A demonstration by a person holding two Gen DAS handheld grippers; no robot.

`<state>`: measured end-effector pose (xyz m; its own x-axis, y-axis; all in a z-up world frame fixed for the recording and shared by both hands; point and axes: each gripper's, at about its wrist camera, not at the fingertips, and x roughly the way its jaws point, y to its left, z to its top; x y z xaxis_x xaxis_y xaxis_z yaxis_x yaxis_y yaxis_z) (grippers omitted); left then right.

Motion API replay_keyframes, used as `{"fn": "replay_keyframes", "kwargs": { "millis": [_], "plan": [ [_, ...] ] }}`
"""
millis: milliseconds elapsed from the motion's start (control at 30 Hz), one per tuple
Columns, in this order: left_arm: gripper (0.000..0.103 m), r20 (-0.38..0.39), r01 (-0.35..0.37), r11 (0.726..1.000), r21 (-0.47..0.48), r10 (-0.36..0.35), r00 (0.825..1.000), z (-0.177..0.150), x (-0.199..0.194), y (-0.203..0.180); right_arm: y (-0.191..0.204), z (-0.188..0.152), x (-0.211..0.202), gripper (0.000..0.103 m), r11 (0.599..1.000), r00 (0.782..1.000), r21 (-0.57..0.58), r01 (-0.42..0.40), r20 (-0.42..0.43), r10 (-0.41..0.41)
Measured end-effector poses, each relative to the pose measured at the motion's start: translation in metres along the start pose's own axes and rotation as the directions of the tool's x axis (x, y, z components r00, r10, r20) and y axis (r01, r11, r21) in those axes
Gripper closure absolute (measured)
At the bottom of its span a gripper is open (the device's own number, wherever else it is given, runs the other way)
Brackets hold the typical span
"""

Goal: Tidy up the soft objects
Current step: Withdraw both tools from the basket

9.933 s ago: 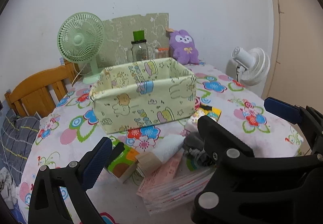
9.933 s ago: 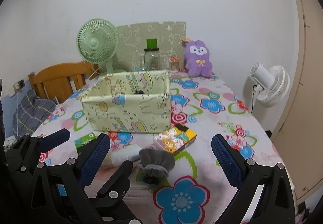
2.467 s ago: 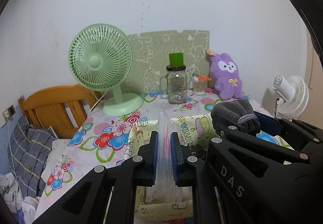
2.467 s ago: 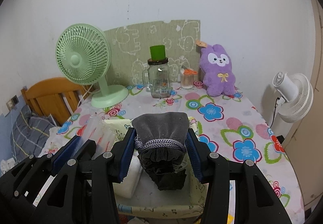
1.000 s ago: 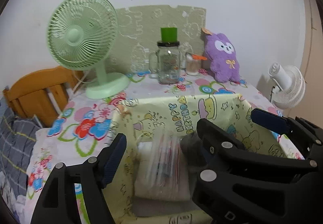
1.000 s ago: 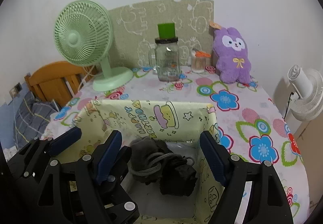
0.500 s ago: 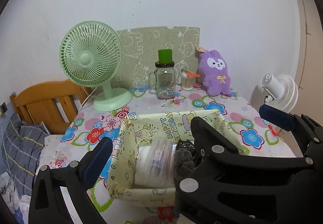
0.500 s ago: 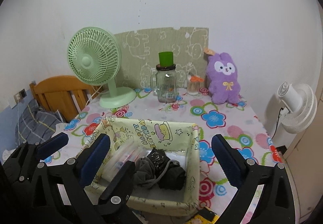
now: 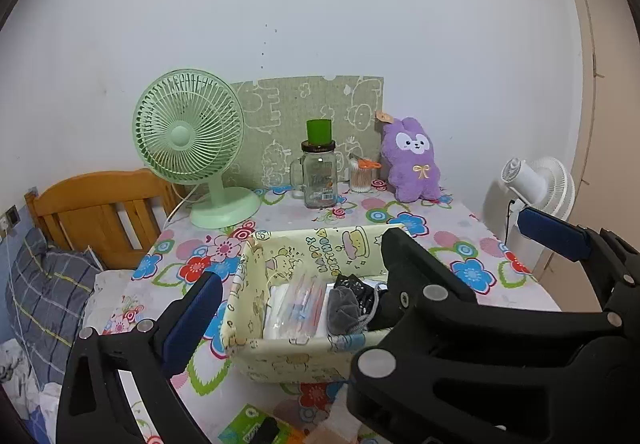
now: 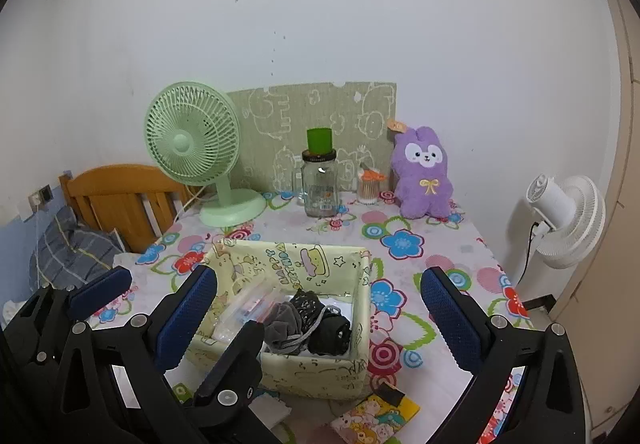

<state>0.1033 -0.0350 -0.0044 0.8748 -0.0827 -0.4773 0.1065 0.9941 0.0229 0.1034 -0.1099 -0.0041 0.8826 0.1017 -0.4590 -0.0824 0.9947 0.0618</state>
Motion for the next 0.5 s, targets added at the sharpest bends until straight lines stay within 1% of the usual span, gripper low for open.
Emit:
{"fn": "replay_keyframes", "kwargs": {
  "millis": [133,333,500],
  "plan": [
    [0.000,0.015,-0.002,1.000,0.008,0.002,1.000,-0.003,-0.013,-0.003,0.000,-0.002,-0.011,0.000,1.000,1.000,-0.010,-0.008,0.002,0.008],
    [0.000,0.033,0.000,1.000,0.019,0.000,0.999,-0.009,-0.028,-0.008,0.000,-0.011,-0.031,0.000,1.000,0.999,0.004,0.012,0.037,-0.012],
    [0.000,0.056,0.008,1.000,0.022,-0.010,0.998,-0.017,-0.039,-0.010,-0.001,-0.020,-0.040,0.000,1.000,1.000,0.017,-0.012,0.026,0.012]
  ]
}}
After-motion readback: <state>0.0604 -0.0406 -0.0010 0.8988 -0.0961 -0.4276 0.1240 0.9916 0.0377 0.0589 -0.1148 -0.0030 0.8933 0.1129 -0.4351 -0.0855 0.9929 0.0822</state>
